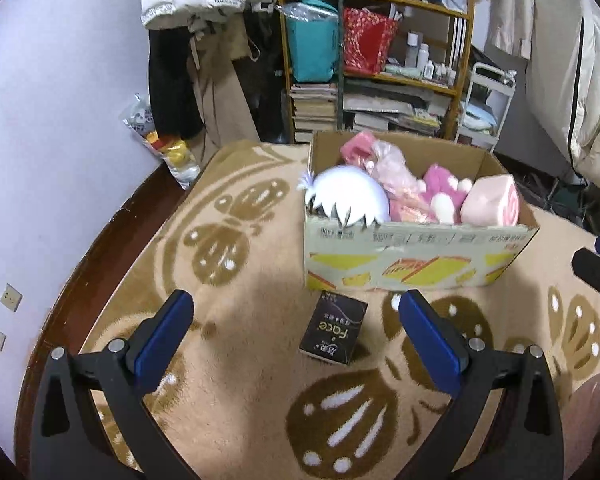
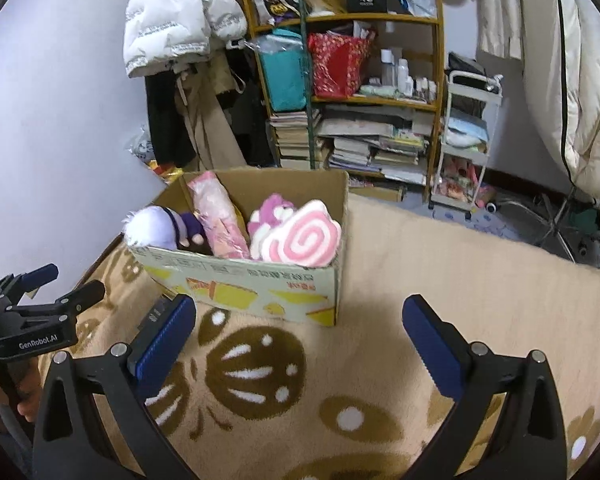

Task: Organize soft objects
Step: 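Withdraw the open left tool from the box and move it to the black tissue pack, then grasp the black tissue pack with the left tool and lift it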

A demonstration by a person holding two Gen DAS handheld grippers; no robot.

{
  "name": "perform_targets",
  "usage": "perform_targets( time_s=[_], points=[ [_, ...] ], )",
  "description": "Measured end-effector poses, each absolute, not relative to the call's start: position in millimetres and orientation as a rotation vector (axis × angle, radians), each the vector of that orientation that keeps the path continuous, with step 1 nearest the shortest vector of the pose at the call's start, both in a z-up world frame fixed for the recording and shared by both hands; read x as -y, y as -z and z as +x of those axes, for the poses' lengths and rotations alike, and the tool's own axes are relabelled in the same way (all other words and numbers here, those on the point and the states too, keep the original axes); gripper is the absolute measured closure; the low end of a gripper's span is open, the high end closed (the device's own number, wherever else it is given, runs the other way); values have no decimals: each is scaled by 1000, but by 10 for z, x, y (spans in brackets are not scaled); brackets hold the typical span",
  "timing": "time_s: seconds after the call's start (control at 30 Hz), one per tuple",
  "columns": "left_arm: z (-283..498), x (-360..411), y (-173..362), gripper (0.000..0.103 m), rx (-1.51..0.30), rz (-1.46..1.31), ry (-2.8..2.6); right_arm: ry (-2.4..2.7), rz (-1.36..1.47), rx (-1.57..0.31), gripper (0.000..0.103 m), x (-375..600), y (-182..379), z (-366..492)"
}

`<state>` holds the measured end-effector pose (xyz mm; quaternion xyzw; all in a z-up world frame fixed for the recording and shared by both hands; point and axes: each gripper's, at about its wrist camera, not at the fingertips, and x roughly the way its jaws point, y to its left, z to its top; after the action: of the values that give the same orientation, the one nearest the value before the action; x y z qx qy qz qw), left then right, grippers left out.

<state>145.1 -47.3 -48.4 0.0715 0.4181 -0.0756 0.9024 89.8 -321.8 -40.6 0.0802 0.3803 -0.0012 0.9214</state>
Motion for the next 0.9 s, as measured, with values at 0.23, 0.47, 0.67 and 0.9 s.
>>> perform_targets(
  time_s=[0.23, 0.47, 0.67, 0.9],
  points=[
    [1590, 448, 802, 2, -919, 155, 167, 10, 170, -816, 0, 3254, 642, 912],
    [1767, 473, 1179, 2, -991, 179, 191, 8, 181, -791, 0, 3275, 673, 919],
    [1778, 565, 1356, 2, -1012, 218, 216, -8, 174, -797, 0, 3249, 692, 913],
    [1836, 639, 1593, 8, -1054, 233, 261, -10, 164, -801, 0, 3244, 705, 920]
  ],
)
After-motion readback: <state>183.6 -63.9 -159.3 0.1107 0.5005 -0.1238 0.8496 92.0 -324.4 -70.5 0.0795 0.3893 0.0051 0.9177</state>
